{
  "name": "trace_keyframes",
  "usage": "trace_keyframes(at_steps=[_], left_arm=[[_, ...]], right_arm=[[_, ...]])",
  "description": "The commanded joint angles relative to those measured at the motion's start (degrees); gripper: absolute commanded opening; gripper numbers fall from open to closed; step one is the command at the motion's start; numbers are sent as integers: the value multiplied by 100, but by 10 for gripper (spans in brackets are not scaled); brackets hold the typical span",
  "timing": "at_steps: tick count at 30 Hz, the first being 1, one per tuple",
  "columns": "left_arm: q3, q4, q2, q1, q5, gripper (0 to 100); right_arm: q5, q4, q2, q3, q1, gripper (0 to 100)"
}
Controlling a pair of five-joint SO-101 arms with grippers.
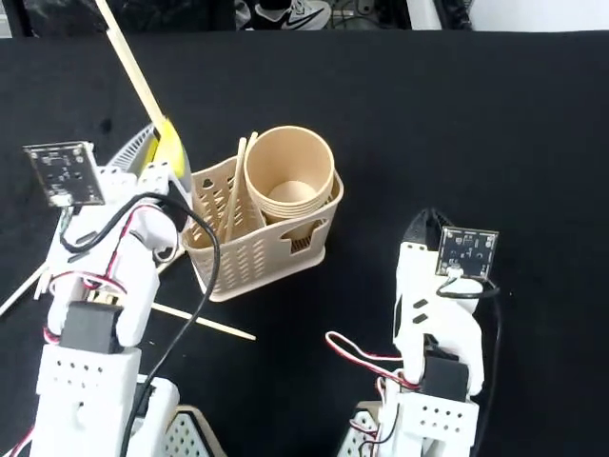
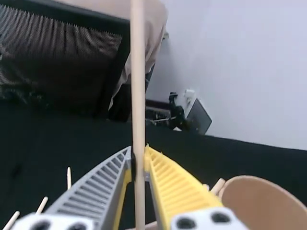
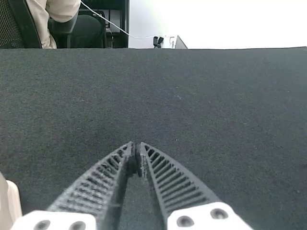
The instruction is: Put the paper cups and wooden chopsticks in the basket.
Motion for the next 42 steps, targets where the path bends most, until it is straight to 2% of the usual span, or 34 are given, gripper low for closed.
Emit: trace_keyframes(at_steps=[1, 3, 8, 24, 30, 33, 35, 38, 42], left_arm=[[189, -97, -44, 66, 26, 30], [251, -62, -44, 66, 26, 38], [259, 343, -44, 75, 26, 148], [215, 457, -167, 13, 9, 151], [-312, 1486, -1582, -4, -360, 152], [-787, 2277, -2338, -444, -695, 152], [-1024, 2778, -2382, -910, -958, 152], [-1200, 3420, -1864, -1745, -1547, 153], [-1393, 3956, -475, -2677, -2470, 153]], right_arm=[[62, 18, -259, -31, -97, 13], [62, 18, -259, -31, -97, 13], [62, 18, -259, -31, -97, 13], [62, 9, -259, -31, -88, 13], [62, 9, -259, -31, -88, 13], [62, 9, -259, -31, -88, 13], [62, 9, -259, -31, -97, 13], [62, 9, -259, -31, -97, 13], [62, 9, -259, -31, -97, 13]])
